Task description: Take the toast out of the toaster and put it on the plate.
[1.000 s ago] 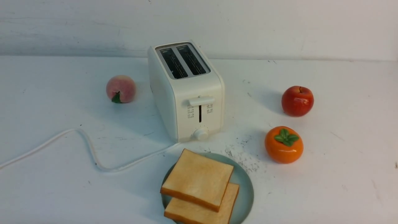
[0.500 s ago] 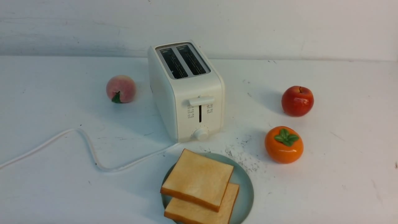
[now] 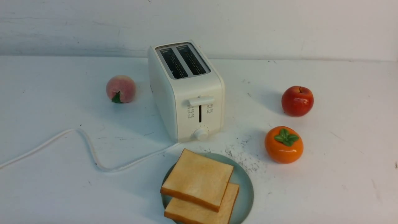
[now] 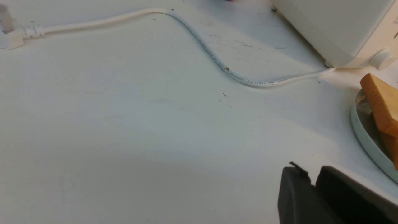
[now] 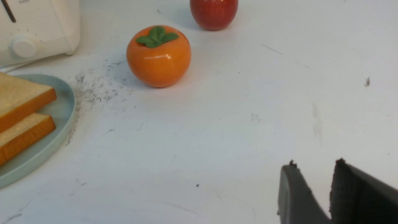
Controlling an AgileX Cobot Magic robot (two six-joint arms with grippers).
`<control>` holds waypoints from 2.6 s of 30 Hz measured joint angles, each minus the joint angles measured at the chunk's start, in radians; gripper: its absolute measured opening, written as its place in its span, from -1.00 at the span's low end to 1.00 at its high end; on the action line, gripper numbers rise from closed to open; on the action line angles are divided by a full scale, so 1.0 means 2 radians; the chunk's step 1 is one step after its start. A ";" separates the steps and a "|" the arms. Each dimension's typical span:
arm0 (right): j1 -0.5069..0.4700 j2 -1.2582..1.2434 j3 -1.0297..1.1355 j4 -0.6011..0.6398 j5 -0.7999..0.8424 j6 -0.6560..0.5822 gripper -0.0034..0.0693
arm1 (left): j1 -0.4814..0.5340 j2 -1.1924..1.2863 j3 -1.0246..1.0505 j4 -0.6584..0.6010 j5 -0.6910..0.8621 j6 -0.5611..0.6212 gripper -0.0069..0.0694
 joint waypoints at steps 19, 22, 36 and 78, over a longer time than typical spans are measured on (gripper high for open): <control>0.000 0.000 0.000 0.000 0.000 0.000 -0.31 | 0.000 0.000 0.000 0.000 0.000 0.000 -0.53; 0.000 0.000 0.000 0.000 0.000 0.000 -0.30 | 0.000 0.000 0.000 0.000 0.000 0.000 -0.53; 0.000 0.000 0.000 0.000 0.000 0.000 -0.26 | 0.000 0.000 0.000 0.000 0.000 0.000 -0.52; 0.000 0.000 0.000 0.000 0.000 0.000 -0.25 | 0.000 0.000 0.000 0.000 0.000 0.000 -0.40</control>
